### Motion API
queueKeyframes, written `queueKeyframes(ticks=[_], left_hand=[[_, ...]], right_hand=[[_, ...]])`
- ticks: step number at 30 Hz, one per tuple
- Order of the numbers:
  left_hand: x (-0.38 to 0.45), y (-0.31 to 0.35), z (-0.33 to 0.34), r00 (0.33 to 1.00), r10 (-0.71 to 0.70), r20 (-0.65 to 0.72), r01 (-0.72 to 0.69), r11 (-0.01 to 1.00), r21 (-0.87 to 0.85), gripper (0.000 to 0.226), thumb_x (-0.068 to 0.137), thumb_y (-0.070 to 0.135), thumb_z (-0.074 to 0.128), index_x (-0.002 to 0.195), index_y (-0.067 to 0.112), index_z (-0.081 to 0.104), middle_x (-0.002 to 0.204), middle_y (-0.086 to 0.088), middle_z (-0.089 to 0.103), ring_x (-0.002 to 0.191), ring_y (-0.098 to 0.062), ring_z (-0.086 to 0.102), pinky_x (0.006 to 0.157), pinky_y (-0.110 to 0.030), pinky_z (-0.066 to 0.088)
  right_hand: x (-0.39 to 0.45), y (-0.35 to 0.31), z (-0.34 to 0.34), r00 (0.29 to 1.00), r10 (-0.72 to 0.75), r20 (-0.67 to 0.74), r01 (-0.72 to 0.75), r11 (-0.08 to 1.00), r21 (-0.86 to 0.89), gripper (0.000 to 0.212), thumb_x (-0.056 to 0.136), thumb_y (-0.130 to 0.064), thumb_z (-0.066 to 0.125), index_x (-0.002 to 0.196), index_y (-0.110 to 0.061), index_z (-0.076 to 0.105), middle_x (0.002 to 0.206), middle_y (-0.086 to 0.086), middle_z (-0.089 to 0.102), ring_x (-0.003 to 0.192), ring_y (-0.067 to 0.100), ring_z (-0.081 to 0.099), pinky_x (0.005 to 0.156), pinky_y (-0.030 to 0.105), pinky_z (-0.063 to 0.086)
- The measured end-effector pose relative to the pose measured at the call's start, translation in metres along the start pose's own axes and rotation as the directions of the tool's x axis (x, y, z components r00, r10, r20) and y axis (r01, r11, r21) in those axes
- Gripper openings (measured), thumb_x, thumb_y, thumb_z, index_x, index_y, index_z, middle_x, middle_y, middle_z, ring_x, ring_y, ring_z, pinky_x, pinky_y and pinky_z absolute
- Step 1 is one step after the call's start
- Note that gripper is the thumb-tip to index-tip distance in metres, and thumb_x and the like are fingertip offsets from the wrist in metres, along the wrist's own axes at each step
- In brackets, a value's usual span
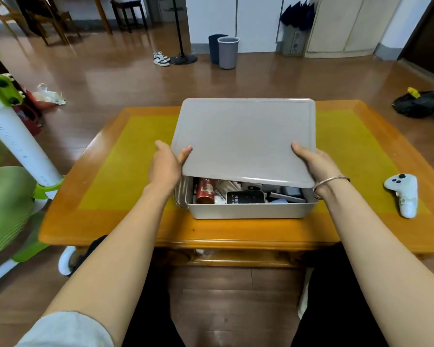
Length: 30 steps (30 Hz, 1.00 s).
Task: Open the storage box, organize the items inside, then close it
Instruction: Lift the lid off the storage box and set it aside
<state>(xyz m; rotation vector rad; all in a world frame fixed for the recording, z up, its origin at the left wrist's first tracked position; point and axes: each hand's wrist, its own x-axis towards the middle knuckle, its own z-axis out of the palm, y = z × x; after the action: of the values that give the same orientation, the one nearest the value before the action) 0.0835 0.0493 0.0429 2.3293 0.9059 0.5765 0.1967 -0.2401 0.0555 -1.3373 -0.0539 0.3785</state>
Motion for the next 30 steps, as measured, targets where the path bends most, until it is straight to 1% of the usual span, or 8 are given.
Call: queueKeyframes(ticks=[7, 11, 14, 17, 21, 25, 27, 30], left_hand=[[0.03, 0.018, -0.035, 0.99, 0.113, 0.085, -0.126, 0.976, 0.177, 0.056, 0.083, 0.034, 0.069, 0.123, 0.008, 0.04, 0.126, -0.017, 0.049, 0.115, -0.038, 0.05, 0.092, -0.051, 0.043], [0.037, 0.039, -0.062, 0.979, 0.203, 0.01, -0.201, 0.96, 0.193, 0.046, 0.093, 0.036, 0.055, 0.13, 0.013, 0.038, 0.124, -0.014, 0.058, 0.114, -0.036, 0.054, 0.091, -0.048, 0.045], [0.036, 0.052, -0.086, 0.963, 0.25, -0.102, -0.232, 0.959, 0.162, 0.038, 0.1, 0.043, 0.034, 0.125, 0.015, 0.044, 0.115, -0.014, 0.064, 0.107, -0.038, 0.057, 0.086, -0.045, 0.045], [0.033, 0.063, -0.108, 0.98, 0.181, -0.085, -0.192, 0.972, -0.139, 0.054, 0.099, 0.053, 0.019, 0.101, 0.014, 0.056, 0.094, -0.012, 0.07, 0.086, -0.032, 0.065, 0.084, -0.041, 0.047], [0.028, 0.066, -0.129, 0.98, 0.056, 0.192, 0.029, 0.91, -0.414, 0.058, 0.093, 0.063, 0.03, 0.085, 0.015, 0.061, 0.074, -0.005, 0.073, 0.056, -0.019, 0.065, 0.05, -0.024, 0.038], [0.032, 0.042, -0.133, 0.919, -0.004, 0.394, 0.214, 0.845, -0.491, 0.015, 0.09, 0.016, 0.052, 0.092, 0.002, 0.056, 0.069, -0.005, 0.064, 0.056, -0.018, 0.064, 0.04, -0.018, 0.04], [0.035, 0.029, -0.131, 0.915, -0.045, 0.402, 0.272, 0.804, -0.529, 0.007, 0.091, 0.003, 0.05, 0.091, -0.003, 0.054, 0.072, -0.01, 0.056, 0.058, -0.018, 0.06, 0.043, -0.02, 0.048], [0.036, 0.004, -0.126, 0.905, -0.047, 0.422, 0.292, 0.791, -0.538, 0.008, 0.097, 0.002, 0.047, 0.094, 0.002, 0.054, 0.085, -0.011, 0.063, 0.07, -0.018, 0.063, 0.051, -0.024, 0.054]], right_hand=[[-0.003, -0.033, 0.052, 0.974, -0.222, -0.048, 0.221, 0.975, -0.034, 0.008, 0.082, -0.016, 0.072, 0.087, -0.015, 0.066, 0.077, -0.005, 0.072, 0.066, 0.006, 0.069, 0.058, 0.019, 0.054], [-0.001, -0.041, 0.092, 0.881, -0.474, -0.018, 0.461, 0.865, -0.201, 0.009, 0.082, -0.015, 0.071, 0.088, -0.01, 0.066, 0.077, -0.007, 0.065, 0.059, -0.01, 0.059, 0.056, 0.009, 0.046], [0.0, -0.04, 0.115, 0.776, -0.628, 0.065, 0.6, 0.702, -0.385, 0.019, 0.082, -0.018, 0.071, 0.067, -0.018, 0.06, 0.058, -0.015, 0.05, 0.053, -0.007, 0.039, 0.049, 0.01, 0.033], [-0.001, -0.032, 0.126, 0.708, -0.67, 0.223, 0.672, 0.54, -0.507, 0.013, 0.084, -0.02, 0.069, 0.073, -0.014, 0.066, 0.06, 0.001, 0.058, 0.061, 0.01, 0.047, 0.055, 0.026, 0.037], [-0.005, -0.026, 0.133, 0.469, -0.712, 0.522, 0.765, 0.033, -0.643, 0.003, 0.083, -0.012, 0.068, 0.084, -0.014, 0.071, 0.067, 0.002, 0.06, 0.063, 0.026, 0.052, 0.061, 0.028, 0.03], [-0.005, -0.023, 0.139, 0.353, -0.625, 0.696, 0.769, -0.229, -0.597, 0.025, 0.077, -0.013, 0.074, 0.1, -0.022, 0.072, 0.091, -0.003, 0.072, 0.081, 0.025, 0.06, 0.071, 0.034, 0.035], [-0.003, -0.018, 0.145, 0.453, -0.521, 0.723, 0.777, -0.167, -0.607, 0.033, 0.083, -0.036, 0.066, 0.114, -0.026, 0.066, 0.113, -0.003, 0.066, 0.103, 0.024, 0.054, 0.084, 0.037, 0.032], [0.0, 0.002, 0.158, 0.731, -0.343, 0.59, 0.674, 0.229, -0.702, 0.062, 0.09, -0.064, 0.03, 0.14, -0.028, 0.041, 0.149, 0.0, 0.033, 0.139, 0.019, 0.021, 0.108, 0.041, 0.018]])
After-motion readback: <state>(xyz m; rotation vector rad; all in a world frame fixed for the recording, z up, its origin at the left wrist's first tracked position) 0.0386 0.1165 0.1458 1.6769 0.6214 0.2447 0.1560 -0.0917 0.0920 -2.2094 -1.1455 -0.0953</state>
